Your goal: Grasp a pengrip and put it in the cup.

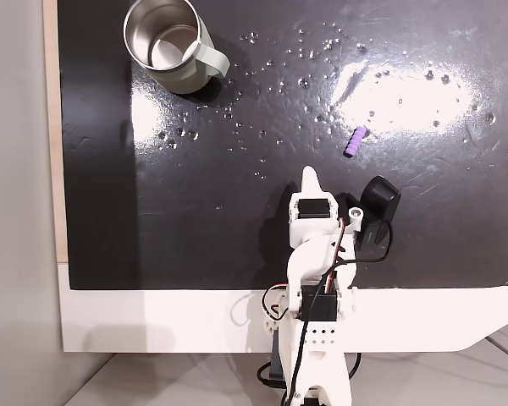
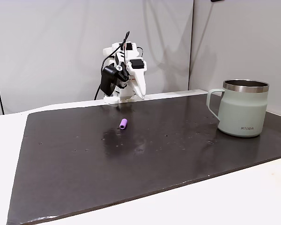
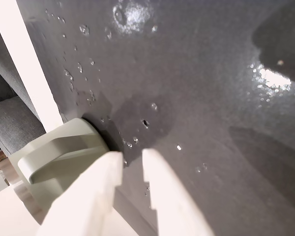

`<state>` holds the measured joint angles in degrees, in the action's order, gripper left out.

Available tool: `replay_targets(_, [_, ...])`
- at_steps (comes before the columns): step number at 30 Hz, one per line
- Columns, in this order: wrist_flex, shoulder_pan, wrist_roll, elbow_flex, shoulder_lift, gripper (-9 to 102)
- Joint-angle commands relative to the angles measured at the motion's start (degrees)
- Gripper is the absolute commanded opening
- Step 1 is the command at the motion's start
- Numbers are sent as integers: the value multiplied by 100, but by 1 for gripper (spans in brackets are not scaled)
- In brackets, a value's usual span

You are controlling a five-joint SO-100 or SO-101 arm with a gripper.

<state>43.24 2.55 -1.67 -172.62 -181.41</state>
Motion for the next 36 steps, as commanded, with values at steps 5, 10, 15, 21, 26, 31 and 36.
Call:
replay_targets(5, [360,229,-624,334,-70,0])
replay_targets(10, [712,457,-765,527,-62,0])
replay_targets(15, [1424,984,-1477,1081,-62,0])
replay_targets(21, [2101,1907,-2716,1775,-62,0])
replay_targets(26, [2250,2391,-3691,1925,-70,0])
replay_targets(31, [2232,2637,-4315,1951,-70,0])
replay_targets(36, [2285,2769,-4667,2443,457,1])
